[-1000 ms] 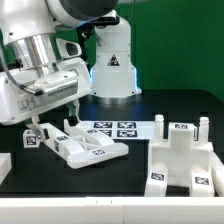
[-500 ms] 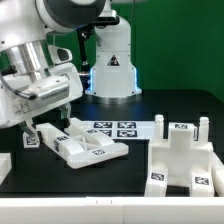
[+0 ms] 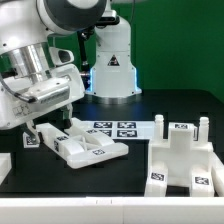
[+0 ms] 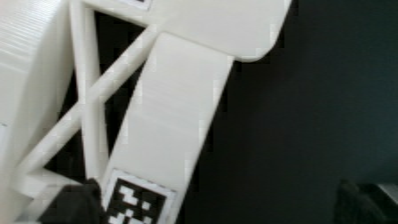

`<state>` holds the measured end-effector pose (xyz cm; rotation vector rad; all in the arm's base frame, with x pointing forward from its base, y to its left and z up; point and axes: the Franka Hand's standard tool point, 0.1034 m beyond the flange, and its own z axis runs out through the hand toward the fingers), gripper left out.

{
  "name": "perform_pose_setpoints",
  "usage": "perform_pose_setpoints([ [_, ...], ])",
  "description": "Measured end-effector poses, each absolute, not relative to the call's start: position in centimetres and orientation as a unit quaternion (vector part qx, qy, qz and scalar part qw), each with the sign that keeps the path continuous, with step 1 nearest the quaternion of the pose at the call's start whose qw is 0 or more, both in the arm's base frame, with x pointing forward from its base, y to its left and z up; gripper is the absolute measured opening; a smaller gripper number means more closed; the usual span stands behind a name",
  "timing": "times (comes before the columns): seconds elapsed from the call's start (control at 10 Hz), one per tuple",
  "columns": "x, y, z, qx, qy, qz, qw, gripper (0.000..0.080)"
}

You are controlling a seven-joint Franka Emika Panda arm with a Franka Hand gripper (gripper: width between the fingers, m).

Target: Assemble chair

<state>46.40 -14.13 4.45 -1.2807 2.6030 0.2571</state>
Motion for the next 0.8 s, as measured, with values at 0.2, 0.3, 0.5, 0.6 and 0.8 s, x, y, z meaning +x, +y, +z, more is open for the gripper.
perform_pose_setpoints([
  [0.2,44.4,-13.7,3.4,-0.416,0.897,0.097,0.110,0.0649],
  [0.3,42.7,-13.2,2.3,-0.416,0.899,0.102,0.093,0.0649],
  [0.5,42.1,-12.9,1.3,-0.418,0.898,0.107,0.081,0.0649],
  [0.6,42.2,-12.9,1.2,-0.418,0.898,0.107,0.080,0.0649],
  [0.8,42.1,-12.9,1.1,-0.418,0.898,0.107,0.079,0.0553],
])
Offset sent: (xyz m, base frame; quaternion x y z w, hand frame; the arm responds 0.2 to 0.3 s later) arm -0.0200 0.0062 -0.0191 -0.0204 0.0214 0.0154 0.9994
